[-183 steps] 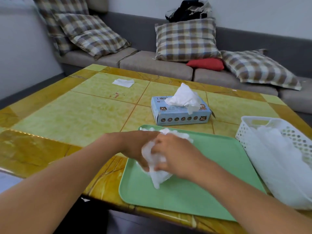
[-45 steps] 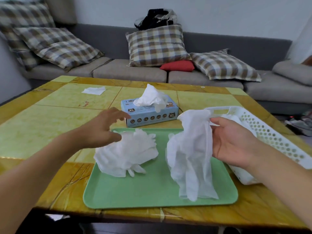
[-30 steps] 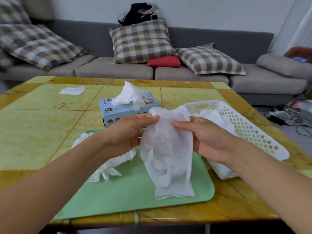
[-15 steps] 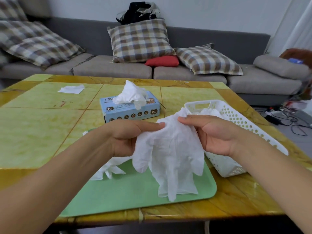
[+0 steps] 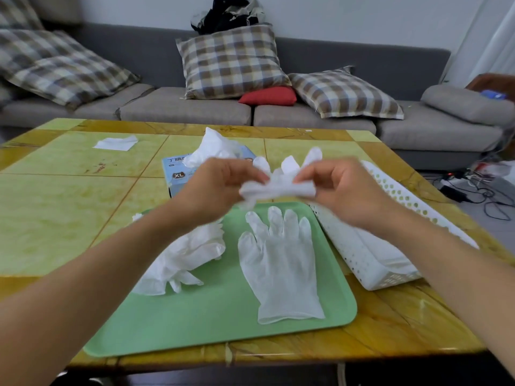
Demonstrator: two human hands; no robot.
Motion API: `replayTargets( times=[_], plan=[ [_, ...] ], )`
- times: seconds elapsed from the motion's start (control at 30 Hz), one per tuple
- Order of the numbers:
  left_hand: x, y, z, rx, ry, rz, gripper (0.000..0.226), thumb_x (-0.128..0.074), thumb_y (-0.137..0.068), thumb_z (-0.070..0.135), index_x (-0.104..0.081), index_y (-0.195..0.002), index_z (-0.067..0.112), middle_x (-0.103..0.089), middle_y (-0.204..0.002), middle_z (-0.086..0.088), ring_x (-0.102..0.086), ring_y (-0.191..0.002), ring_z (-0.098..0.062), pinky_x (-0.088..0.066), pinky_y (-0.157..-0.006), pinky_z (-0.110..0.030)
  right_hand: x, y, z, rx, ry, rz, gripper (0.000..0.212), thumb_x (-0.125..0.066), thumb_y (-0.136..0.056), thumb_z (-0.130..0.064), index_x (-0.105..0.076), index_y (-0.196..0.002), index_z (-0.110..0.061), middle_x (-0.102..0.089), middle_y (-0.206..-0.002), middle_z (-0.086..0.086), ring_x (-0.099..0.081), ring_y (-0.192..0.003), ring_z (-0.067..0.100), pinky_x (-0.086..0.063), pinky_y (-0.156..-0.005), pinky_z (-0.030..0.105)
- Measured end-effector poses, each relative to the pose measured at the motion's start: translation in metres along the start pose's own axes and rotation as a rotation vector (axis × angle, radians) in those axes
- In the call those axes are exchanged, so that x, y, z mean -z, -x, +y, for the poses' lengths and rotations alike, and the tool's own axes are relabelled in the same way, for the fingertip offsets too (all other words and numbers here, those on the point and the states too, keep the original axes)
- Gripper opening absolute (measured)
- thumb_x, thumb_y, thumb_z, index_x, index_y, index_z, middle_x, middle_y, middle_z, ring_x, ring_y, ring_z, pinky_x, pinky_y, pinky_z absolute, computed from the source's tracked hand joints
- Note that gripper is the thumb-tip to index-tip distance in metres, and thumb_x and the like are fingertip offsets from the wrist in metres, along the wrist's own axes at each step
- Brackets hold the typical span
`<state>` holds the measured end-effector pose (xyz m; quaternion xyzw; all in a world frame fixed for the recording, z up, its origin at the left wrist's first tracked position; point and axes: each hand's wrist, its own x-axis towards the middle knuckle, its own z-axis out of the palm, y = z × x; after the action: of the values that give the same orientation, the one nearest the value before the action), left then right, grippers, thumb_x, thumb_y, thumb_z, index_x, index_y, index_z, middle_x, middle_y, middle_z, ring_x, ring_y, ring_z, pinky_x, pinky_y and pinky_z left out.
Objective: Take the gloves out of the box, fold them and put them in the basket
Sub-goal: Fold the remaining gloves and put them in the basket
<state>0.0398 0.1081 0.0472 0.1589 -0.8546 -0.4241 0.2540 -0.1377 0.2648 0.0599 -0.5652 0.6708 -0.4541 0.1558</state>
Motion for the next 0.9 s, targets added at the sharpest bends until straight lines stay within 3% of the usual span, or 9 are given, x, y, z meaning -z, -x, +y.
replayTargets(
  times=[0.1, 0.17, 0.4, 0.6, 0.73, 0.8, 0.9],
  plan=[
    [-0.013, 0.014, -0.029, -0.027, -0.35, -0.271, 0.022, -0.072, -0.087, 0.006, -0.08, -0.098, 0.023, -0.075, -0.094, 0.02, -0.067, -0.088, 0.008, -0.046, -0.08, -0.005, -0.009, 0.017, 0.022, 0.018, 0.698, -0.358, 0.005, -0.07, -0.092, -0.024, -0.075, -0.092, -0.023, -0.072, -0.09, -0.01, -0.064, -0.083, 0.003, -0.052, -0.081, 0.028],
    [-0.022, 0.023, -0.038, 0.005, -0.393, -0.373, 0.028, -0.068, -0.085, 0.004, -0.08, -0.099, 0.025, -0.075, -0.099, 0.019, -0.065, -0.094, 0.007, -0.046, -0.086, -0.008, -0.017, 0.026, 0.025, 0.001, 0.858, -0.466, 0.01, -0.064, -0.091, -0.027, -0.071, -0.098, -0.027, -0.07, -0.097, -0.011, -0.062, -0.089, 0.009, -0.053, -0.082, 0.036],
    [-0.031, 0.032, -0.04, -0.051, -0.413, -0.379, 0.027, -0.062, -0.085, 0.018, -0.077, -0.104, 0.031, -0.073, -0.105, 0.021, -0.065, -0.098, 0.0, -0.051, -0.092, -0.028, -0.016, 0.051, 0.019, -0.021, 0.915, -0.584, 0.011, -0.058, -0.091, -0.032, -0.067, -0.097, -0.028, -0.065, -0.096, -0.01, -0.061, -0.09, 0.013, -0.053, -0.079, 0.037],
    [-0.04, 0.042, -0.04, -0.101, -0.537, -0.514, 0.022, -0.059, -0.094, 0.033, -0.074, -0.11, 0.03, -0.07, -0.113, 0.021, -0.06, -0.101, 0.002, -0.05, -0.094, -0.029, -0.008, 0.057, 0.014, -0.044, 0.881, -0.643, 0.007, -0.06, -0.09, -0.031, -0.067, -0.091, -0.028, -0.064, -0.09, -0.011, -0.061, -0.085, 0.009, -0.053, -0.076, 0.035],
    [-0.043, 0.048, -0.04, -0.07, -0.552, -0.581, 0.062, -0.037, -0.091, 0.078, -0.072, -0.095, 0.027, -0.068, -0.103, 0.015, -0.061, -0.091, -0.006, -0.052, -0.083, -0.038, -0.021, 0.057, 0.014, -0.041, 1.014, -0.735, 0.007, -0.058, -0.087, -0.019, -0.064, -0.082, -0.02, -0.062, -0.081, -0.002, -0.06, -0.074, 0.019, -0.053, -0.067, 0.037],
    [-0.043, 0.049, -0.039, -0.085, -0.595, -0.595, 0.068, -0.033, -0.09, 0.081, -0.072, -0.094, 0.026, -0.067, -0.108, 0.011, -0.062, -0.094, -0.008, -0.052, -0.084, -0.039, -0.024, 0.057, 0.015, -0.05, 1.034, -0.747, 0.009, -0.058, -0.086, -0.017, -0.062, -0.078, -0.019, -0.059, -0.078, -0.001, -0.059, -0.07, 0.021, -0.051, -0.063, 0.038],
    [-0.043, 0.053, -0.035, -0.153, -0.689, -0.632, 0.061, -0.044, -0.088, 0.078, -0.071, -0.112, 0.027, -0.063, -0.123, 0.014, -0.06, -0.106, -0.007, -0.051, -0.091, -0.035, -0.024, 0.058, 0.017, -0.056, 1.004, -0.765, 0.003, -0.061, -0.087, -0.026, -0.065, -0.087, -0.025, -0.061, -0.088, -0.006, -0.06, -0.078, 0.018, -0.054, -0.069, 0.038]
  ],
)
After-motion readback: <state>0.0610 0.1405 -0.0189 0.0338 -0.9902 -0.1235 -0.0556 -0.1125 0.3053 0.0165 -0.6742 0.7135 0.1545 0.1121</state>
